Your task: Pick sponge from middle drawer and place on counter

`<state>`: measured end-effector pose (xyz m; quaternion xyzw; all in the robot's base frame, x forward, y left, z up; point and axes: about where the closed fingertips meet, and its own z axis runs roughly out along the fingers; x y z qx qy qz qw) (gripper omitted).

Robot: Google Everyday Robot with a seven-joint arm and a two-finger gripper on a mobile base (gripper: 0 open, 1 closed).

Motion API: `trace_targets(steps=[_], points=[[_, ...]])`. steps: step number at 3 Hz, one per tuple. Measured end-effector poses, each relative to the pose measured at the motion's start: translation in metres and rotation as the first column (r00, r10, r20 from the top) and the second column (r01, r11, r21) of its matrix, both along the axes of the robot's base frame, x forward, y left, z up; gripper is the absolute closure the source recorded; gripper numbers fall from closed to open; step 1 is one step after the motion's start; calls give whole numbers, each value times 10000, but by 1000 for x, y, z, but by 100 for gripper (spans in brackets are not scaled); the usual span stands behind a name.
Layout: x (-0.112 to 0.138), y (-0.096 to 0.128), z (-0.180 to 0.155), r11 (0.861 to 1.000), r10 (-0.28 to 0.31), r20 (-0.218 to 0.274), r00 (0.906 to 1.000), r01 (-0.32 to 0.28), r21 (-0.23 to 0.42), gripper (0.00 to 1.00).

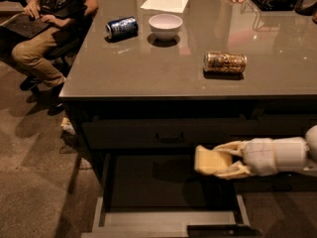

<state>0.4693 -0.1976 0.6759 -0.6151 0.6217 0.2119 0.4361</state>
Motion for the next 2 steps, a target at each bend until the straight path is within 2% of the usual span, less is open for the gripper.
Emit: trace_targets(steps=[1, 2], points=[[7, -16, 51, 9997, 117, 703, 9975, -100, -244, 100], [16, -32, 99, 9985, 122, 1375, 9904, -47, -547, 100]])
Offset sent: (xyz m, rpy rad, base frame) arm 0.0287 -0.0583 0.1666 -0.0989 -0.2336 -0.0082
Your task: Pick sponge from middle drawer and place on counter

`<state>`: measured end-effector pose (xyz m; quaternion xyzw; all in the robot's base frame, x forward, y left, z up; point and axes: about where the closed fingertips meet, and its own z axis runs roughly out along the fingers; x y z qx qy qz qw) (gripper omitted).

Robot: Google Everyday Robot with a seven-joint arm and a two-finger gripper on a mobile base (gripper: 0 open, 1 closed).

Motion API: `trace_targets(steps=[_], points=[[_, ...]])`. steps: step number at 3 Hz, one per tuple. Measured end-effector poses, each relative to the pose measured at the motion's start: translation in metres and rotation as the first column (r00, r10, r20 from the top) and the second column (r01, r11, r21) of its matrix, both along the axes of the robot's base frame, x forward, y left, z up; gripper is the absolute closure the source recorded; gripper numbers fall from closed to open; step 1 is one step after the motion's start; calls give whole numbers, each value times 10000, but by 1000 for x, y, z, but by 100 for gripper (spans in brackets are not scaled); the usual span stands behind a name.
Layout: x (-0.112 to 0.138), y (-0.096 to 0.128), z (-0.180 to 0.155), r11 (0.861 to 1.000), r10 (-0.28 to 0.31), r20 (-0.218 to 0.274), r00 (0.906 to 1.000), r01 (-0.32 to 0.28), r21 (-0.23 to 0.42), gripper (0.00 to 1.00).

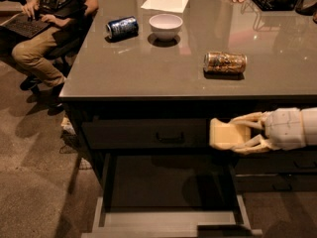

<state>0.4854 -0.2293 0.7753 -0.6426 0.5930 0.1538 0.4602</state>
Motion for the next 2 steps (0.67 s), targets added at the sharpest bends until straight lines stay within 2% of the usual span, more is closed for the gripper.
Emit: trace_targets(steps=[1, 2], points=[[11, -14, 39, 9996, -37, 555, 9985, 52, -275, 100], [11, -14, 39, 9996, -36, 555, 9985, 52, -275, 100]])
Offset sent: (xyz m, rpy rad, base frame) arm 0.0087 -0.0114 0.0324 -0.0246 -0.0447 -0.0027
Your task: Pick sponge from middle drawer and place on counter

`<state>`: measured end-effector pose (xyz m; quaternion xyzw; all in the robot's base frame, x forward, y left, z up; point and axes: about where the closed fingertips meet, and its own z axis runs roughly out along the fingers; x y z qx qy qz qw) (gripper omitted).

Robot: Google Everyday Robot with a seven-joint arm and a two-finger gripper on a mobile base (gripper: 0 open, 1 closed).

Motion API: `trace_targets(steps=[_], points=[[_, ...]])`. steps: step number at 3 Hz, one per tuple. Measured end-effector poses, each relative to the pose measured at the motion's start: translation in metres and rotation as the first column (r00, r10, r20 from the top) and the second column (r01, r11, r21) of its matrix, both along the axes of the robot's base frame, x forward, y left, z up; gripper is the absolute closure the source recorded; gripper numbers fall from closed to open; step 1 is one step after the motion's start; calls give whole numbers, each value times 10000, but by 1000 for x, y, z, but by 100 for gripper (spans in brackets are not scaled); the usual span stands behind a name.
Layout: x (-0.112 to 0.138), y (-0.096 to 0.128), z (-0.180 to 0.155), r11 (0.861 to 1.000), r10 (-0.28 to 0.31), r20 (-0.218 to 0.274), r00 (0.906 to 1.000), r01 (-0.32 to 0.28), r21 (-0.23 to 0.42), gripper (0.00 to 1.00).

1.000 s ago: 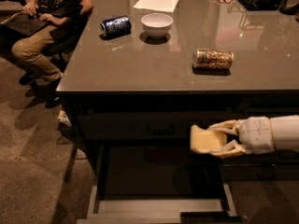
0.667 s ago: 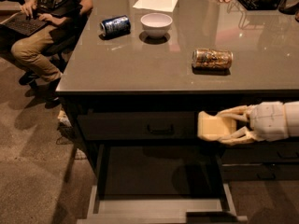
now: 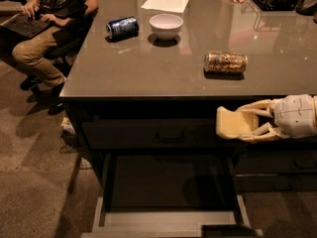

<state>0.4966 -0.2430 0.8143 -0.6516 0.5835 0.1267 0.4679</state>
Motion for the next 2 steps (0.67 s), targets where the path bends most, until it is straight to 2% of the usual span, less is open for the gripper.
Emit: trace_targets(steps=[1, 2], points=[[5, -11, 7, 9999, -96, 2, 10000, 96, 36, 100], [17, -33, 24, 9994, -334, 227, 9992, 335, -32, 100]])
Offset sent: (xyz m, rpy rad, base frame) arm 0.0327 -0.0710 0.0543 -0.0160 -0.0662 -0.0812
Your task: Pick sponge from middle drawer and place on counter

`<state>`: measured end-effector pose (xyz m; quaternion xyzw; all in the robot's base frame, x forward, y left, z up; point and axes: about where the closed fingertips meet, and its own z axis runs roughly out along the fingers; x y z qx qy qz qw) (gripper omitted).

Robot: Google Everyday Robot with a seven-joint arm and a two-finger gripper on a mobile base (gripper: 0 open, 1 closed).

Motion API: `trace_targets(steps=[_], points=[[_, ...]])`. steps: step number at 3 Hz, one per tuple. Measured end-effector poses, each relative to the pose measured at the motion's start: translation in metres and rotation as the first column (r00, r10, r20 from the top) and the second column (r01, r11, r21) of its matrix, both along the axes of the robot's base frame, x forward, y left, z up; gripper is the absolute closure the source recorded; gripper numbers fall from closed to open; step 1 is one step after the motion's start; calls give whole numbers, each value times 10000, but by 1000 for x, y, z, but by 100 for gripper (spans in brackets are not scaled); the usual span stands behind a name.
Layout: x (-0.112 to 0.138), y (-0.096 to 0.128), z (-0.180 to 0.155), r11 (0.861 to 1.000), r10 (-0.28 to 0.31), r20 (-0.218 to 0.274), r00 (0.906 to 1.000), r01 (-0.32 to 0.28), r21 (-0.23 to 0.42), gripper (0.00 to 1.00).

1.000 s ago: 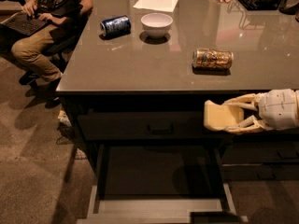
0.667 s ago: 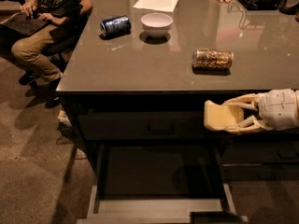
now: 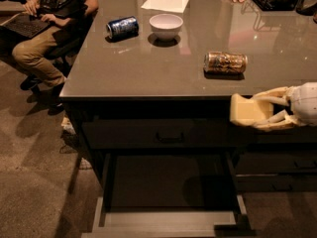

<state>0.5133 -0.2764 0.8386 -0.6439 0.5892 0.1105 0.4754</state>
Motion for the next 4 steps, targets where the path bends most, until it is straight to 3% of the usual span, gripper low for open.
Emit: trace_targets(steps=[2, 4], points=[[33, -30, 43, 9988, -285, 967, 9949, 322, -372, 100], [84, -52, 63, 9935, -1132, 1400, 9837, 1102, 292, 100]])
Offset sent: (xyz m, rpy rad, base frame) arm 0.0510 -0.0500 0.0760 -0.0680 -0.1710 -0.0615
